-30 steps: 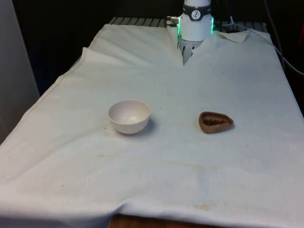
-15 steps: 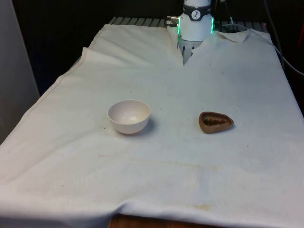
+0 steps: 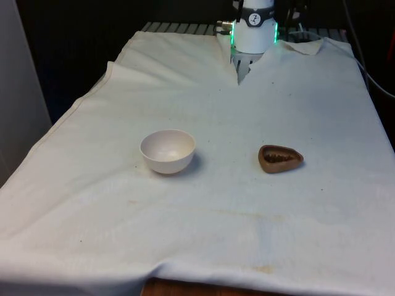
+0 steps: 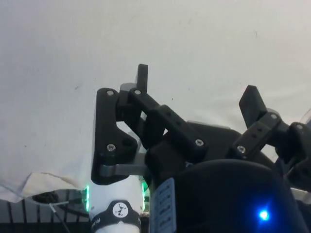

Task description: Pour the coffee beans from the cup into the bowl.

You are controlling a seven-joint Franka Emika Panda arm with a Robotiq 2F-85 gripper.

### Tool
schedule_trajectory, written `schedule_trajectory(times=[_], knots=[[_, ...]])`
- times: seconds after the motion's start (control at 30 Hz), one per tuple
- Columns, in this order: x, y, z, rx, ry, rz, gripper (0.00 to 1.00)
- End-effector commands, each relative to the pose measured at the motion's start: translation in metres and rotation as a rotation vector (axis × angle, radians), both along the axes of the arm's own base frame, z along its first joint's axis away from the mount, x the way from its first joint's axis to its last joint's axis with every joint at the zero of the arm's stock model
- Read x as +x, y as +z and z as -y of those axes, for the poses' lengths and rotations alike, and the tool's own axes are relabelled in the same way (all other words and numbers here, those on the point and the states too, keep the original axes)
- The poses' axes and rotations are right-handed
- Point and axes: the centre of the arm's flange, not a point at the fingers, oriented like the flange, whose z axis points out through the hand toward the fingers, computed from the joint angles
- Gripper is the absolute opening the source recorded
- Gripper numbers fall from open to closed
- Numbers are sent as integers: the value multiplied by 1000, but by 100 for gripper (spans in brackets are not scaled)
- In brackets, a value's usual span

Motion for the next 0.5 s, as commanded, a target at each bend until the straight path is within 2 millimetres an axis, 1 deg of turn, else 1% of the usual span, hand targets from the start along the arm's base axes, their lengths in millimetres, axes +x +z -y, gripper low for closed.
schedule_trajectory(times=[0.0, 0.3, 0.47], knots=[[0, -2, -2, 0, 1, 20, 100], [-4, -14, -2, 13, 27, 56, 100], [-5, -20, 3, 22, 49, 83, 100]])
